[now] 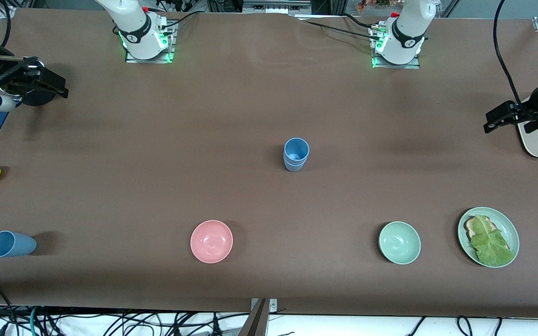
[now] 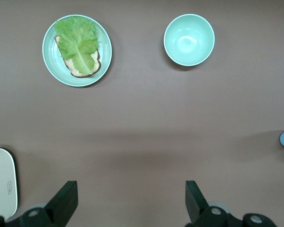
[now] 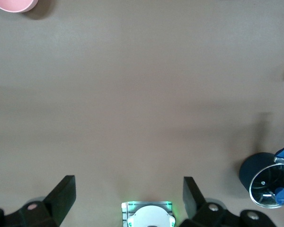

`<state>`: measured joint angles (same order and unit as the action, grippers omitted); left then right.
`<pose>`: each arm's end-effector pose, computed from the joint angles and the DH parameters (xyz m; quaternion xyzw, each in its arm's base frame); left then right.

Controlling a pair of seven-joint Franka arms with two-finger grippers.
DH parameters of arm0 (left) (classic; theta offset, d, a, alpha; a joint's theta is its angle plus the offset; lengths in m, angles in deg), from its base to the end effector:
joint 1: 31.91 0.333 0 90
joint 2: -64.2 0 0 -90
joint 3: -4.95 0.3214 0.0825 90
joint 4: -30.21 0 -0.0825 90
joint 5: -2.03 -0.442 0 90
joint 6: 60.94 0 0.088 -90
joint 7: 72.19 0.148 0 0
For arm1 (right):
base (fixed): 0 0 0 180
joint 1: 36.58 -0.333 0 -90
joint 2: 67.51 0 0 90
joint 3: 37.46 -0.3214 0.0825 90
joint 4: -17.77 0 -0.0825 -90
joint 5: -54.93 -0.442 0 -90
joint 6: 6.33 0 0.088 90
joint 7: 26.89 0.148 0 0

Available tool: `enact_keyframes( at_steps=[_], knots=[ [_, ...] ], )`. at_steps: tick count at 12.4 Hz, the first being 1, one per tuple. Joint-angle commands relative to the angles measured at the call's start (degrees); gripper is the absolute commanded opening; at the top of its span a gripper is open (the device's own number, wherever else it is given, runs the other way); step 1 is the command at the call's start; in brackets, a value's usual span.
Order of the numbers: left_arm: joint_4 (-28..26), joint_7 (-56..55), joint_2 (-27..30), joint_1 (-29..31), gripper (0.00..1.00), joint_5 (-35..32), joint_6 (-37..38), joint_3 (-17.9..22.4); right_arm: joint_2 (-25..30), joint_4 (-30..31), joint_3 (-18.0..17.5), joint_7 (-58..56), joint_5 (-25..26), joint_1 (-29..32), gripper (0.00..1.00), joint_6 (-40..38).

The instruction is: Stack blue cups with both arms

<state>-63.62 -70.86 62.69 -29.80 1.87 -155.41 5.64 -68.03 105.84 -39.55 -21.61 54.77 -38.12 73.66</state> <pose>0.6237 0.0308 0.5438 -0.9999 -0.0127 0.0076 0.0013 0.5889 0.0377 0.5875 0.9971 -0.0142 -0.0749 0.0043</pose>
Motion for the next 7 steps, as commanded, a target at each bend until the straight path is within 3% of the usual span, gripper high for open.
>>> enact_keyframes(
  at_steps=[1, 7],
  knots=[
    [1.5, 0.9, -0.8, 0.4, 1.0, 1.0, 0.3, -0.1, -1.1, -2.2, -0.7, -1.0, -0.7, 0.6, 1.0, -0.9],
    [1.5, 1.0, -0.9, 0.4, 1.0, 1.0, 0.3, 0.0, -1.7, -2.2, -0.6, -1.3, -0.8, 0.6, 1.0, -0.8]
  ],
)
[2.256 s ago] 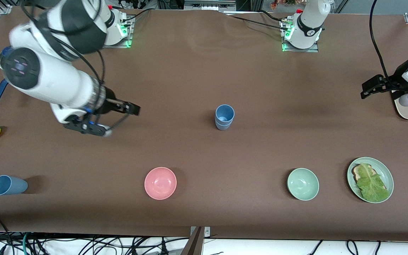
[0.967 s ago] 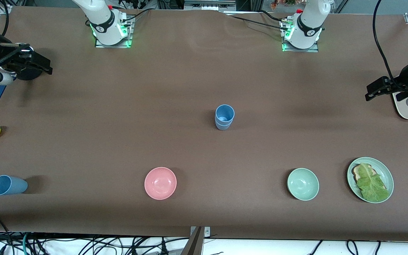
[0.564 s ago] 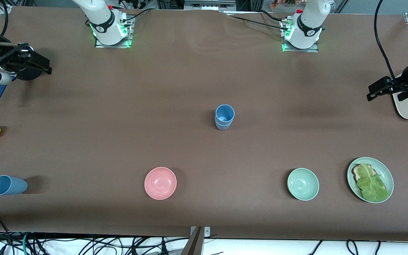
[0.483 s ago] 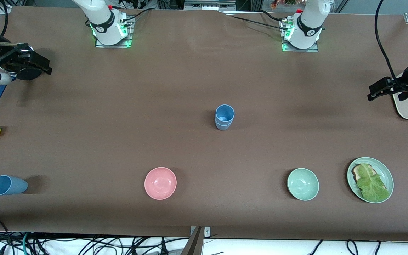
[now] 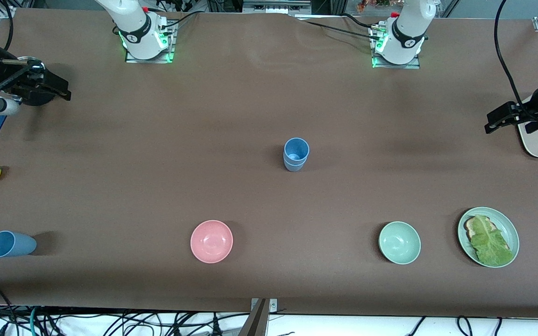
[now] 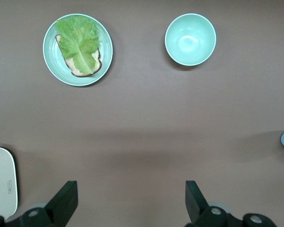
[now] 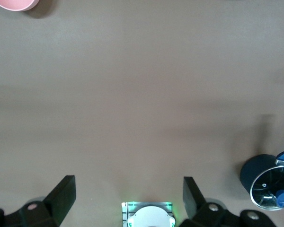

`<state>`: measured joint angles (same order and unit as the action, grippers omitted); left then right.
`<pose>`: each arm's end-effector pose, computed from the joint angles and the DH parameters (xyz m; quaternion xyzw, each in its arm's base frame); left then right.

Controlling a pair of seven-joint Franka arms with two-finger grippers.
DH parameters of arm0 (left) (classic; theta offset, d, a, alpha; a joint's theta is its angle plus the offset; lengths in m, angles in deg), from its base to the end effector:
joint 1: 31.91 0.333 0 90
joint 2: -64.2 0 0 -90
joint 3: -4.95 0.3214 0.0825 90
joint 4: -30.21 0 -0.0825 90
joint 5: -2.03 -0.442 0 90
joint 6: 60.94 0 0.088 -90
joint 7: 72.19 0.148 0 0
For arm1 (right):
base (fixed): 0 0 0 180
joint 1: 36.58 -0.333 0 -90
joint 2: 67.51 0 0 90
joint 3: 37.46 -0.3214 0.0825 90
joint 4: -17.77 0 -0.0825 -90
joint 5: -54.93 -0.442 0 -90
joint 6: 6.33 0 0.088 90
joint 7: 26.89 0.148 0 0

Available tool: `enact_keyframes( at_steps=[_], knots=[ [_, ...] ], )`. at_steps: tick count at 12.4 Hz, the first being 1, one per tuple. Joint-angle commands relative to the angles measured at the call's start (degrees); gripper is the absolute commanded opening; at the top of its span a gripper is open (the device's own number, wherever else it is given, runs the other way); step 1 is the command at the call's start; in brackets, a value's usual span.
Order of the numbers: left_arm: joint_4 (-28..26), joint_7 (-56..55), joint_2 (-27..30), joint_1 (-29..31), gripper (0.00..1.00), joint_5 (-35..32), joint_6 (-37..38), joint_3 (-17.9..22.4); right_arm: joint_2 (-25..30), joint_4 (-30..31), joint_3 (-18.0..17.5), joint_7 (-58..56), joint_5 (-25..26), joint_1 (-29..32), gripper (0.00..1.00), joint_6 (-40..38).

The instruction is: Stack blue cups with both arms

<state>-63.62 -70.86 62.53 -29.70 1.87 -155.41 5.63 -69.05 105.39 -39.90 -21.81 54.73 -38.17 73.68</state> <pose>0.6242 0.0318 0.5421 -0.9999 -0.0135 0.0090 0.0012 0.5937 0.0421 0.5809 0.9968 -0.0089 -0.0797 0.0040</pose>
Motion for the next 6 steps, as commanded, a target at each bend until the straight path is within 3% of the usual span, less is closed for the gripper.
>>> enact_keyframes(
  at_steps=[1, 6],
  knots=[
    [1.5, 1.0, -0.7, 0.3, 1.0, 1.0, 0.3, 0.0, -0.7, -1.8, -0.3, -1.1, -0.8, 0.6, 1.0, -0.8],
    [1.5, 1.0, -0.7, 0.3, 1.0, 1.0, 0.3, 0.0, -0.7, -1.8, -0.1, -1.5, -0.8, 0.9, 1.0, -0.8]
  ],
)
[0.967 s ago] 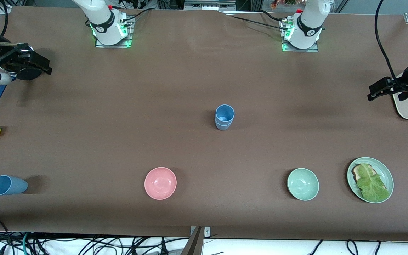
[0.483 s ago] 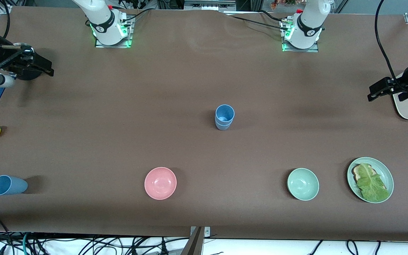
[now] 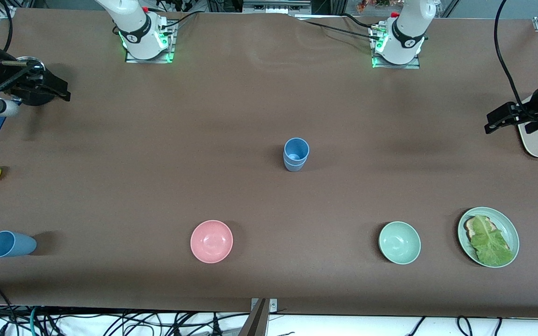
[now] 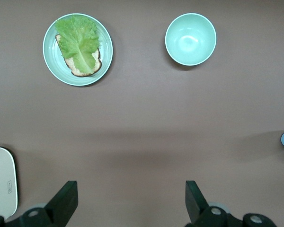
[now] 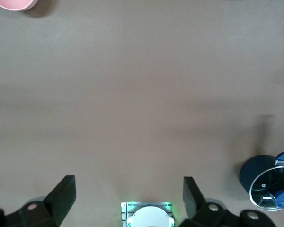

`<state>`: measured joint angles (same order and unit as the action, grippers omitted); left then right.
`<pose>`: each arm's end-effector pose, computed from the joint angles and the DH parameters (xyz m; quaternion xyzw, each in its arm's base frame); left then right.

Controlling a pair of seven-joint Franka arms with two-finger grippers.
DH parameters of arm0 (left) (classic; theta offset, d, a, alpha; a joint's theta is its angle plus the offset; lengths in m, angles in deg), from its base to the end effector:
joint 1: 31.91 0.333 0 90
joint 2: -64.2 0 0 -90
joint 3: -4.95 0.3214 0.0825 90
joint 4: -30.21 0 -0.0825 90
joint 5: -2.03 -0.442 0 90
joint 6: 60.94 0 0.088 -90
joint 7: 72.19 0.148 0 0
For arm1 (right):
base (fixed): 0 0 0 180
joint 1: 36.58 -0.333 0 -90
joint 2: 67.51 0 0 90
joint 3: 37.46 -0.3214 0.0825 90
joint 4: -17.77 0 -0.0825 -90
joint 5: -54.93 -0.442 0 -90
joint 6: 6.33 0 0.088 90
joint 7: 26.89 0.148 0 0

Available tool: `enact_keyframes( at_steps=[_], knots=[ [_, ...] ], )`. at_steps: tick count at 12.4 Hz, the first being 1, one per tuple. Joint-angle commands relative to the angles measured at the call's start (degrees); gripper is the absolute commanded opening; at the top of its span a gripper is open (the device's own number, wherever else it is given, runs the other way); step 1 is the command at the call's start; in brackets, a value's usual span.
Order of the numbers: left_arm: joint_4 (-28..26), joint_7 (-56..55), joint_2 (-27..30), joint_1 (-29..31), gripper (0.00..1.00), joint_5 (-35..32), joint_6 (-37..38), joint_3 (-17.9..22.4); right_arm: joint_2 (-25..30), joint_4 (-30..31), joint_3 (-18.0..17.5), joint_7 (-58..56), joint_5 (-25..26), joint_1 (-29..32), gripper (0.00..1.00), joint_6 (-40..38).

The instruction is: Stack blue cups with both arms

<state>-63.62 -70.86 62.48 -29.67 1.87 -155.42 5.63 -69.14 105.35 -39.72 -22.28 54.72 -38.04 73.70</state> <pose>0.6244 0.0322 0.5415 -0.9999 -0.0138 0.0094 0.0012 0.5944 0.0390 0.5804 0.9968 -0.0075 -0.0800 0.0034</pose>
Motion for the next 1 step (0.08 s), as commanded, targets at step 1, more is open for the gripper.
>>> enact_keyframes(
  at_steps=[1],
  knots=[
    [1.5, 0.9, -0.7, 0.3, 1.0, 1.0, 0.3, -0.1, -0.6, -1.8, -0.3, -1.1, -0.8, 0.8, 1.0, -0.8]
  ],
)
